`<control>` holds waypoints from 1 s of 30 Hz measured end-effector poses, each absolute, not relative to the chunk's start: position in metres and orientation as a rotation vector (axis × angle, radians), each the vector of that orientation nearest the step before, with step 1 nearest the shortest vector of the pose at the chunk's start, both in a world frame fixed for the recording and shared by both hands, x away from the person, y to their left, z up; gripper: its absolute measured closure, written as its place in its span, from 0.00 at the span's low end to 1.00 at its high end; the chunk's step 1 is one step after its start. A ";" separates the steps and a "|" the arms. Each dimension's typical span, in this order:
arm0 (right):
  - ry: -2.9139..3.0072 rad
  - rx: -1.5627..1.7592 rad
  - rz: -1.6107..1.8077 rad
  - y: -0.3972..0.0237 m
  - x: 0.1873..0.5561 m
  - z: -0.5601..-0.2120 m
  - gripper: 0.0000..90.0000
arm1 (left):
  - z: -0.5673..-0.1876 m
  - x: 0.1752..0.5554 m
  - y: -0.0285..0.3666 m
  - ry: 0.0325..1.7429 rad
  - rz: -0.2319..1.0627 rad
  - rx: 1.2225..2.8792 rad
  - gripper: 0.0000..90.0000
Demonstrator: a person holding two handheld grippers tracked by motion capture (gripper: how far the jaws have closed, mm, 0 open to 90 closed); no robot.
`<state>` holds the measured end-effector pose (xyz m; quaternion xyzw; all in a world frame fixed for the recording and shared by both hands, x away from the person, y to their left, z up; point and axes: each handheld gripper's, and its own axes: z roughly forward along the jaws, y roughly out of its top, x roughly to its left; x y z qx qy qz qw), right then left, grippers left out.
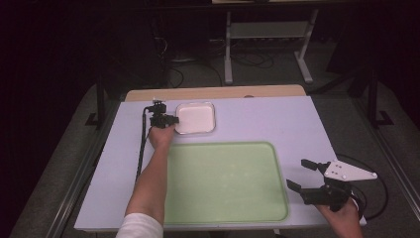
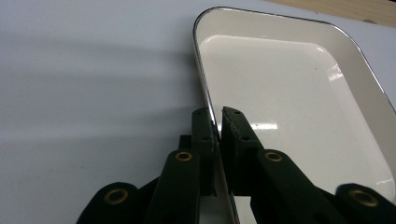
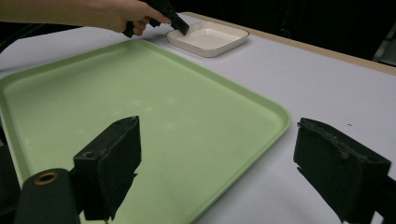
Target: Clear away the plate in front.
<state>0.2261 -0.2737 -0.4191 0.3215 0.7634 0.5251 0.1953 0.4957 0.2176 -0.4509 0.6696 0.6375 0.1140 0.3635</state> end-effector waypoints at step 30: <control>2.136 0.903 1.472 -0.274 0.226 -0.419 0.16 | -0.441 0.491 0.226 1.745 0.242 1.495 0.98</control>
